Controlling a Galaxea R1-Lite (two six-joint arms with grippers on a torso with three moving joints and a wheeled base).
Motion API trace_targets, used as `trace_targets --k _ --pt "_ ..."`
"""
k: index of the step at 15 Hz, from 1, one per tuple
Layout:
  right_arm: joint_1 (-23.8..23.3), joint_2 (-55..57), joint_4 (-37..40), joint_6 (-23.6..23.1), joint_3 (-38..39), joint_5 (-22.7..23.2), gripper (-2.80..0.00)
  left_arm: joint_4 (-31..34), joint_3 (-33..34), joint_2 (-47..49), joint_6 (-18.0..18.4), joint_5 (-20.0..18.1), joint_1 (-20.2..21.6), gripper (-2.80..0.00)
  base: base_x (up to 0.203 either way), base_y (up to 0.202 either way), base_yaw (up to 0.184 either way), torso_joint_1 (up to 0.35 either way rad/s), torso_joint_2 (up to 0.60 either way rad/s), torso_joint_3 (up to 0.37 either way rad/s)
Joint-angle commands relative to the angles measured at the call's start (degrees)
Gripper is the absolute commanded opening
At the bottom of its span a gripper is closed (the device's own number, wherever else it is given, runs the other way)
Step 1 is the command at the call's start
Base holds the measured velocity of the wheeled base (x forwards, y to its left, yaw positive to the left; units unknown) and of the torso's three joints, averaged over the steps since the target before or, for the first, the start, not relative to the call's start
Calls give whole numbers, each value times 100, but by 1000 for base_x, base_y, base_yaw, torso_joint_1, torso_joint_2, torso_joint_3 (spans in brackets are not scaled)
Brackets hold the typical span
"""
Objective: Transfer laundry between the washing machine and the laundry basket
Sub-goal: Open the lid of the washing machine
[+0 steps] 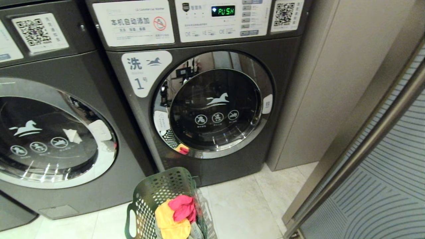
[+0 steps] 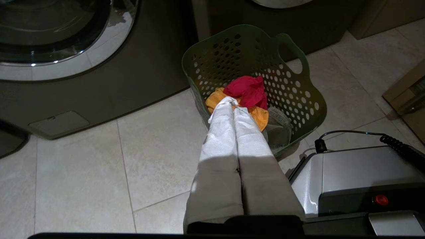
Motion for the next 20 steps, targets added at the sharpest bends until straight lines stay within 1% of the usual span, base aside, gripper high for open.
trace_targets --k 1,3,5,7,13,14,15,17,19,20 --pt "0 5 6 -2 -2 3 -280 16 -1 0 -2 10 0 -280 -2 7 -151 3 2 3" --pt "0 5 6 -2 -2 3 -280 16 -1 8 -3 9 0 -280 -3 5 -85 1 2 4" --pt "0 5 6 -2 7 3 -280 16 -1 -1 -13 38 0 -280 0 0 0 0 0 0" --pt "0 5 6 -2 -2 3 -280 16 -1 0 -152 32 0 -280 0 0 0 0 0 0" --pt "0 5 6 -2 7 3 -280 1 -5 -1 -157 -23 0 -280 0 0 0 0 0 0" --pt "0 5 6 -2 7 3 -280 -94 -114 1 -176 -28 0 -280 0 0 0 0 0 0" --pt "0 5 6 -2 7 3 -280 -209 -362 53 -208 -63 0 -280 0 0 0 0 0 0" --pt "0 5 6 -10 7 3 -280 -326 -1233 500 -256 -158 -2 -280 0 0 0 0 0 0" --pt "0 5 6 -19 7 3 -280 -389 -2088 1516 -448 -183 -10 -280 0 0 0 0 0 0" --pt "0 5 6 -10 7 3 -280 -419 -2552 2191 -621 -188 -11 -280 0 0 0 0 0 0"
